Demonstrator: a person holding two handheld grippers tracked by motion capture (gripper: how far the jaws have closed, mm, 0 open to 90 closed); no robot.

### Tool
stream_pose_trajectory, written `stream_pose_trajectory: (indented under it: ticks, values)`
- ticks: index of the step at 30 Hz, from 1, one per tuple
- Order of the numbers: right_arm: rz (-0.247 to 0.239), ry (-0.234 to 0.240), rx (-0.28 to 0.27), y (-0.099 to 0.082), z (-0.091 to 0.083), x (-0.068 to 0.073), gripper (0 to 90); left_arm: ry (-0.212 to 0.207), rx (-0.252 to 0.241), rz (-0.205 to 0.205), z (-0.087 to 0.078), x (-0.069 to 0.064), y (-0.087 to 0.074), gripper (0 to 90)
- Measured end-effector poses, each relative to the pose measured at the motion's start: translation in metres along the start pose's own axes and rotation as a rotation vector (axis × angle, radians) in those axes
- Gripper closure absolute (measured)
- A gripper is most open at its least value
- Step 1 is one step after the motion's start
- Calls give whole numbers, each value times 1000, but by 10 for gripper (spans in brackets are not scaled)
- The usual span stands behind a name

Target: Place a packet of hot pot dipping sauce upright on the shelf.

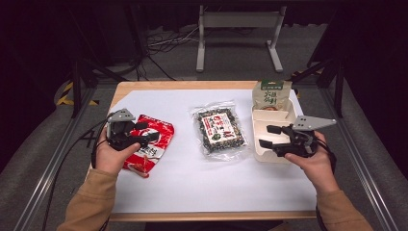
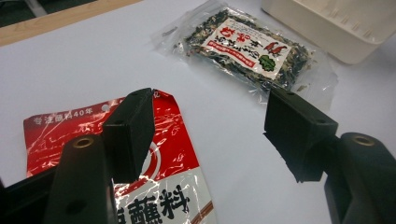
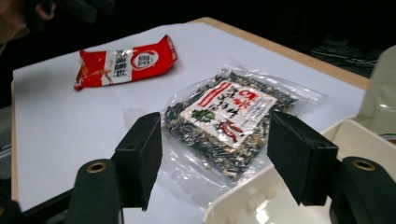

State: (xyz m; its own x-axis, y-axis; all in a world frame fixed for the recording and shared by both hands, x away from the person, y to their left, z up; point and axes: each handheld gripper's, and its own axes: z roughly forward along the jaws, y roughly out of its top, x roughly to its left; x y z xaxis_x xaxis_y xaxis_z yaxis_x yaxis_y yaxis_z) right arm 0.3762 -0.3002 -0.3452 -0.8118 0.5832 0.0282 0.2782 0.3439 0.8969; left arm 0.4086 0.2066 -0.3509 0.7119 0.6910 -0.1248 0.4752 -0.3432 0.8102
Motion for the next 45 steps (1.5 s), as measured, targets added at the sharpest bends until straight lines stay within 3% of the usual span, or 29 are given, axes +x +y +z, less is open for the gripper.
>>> stream_pose_trajectory:
  ticks: [2, 13, 20, 27, 37, 45]
  values:
    - [-5, 11, 12, -1, 5, 5, 357, 24, 7, 26, 0, 2, 3, 339]
    - [-24, 49, 28, -8, 17, 21, 356, 32, 28, 71, -3, 25, 11, 294]
    - [-20, 64, 40, -12, 21, 22, 356, 27, 37, 45, -1, 41, 17, 288]
    - [-19, 80, 53, -15, 27, 24, 356, 21, -5, 15, 3, 60, 12, 296]
    - [-19, 106, 75, -20, 37, 30, 356, 42, 21, -26, 14, 92, 5, 265]
    - [-19, 124, 94, -23, 45, 37, 353, 14, 35, -62, 31, 112, -2, 219]
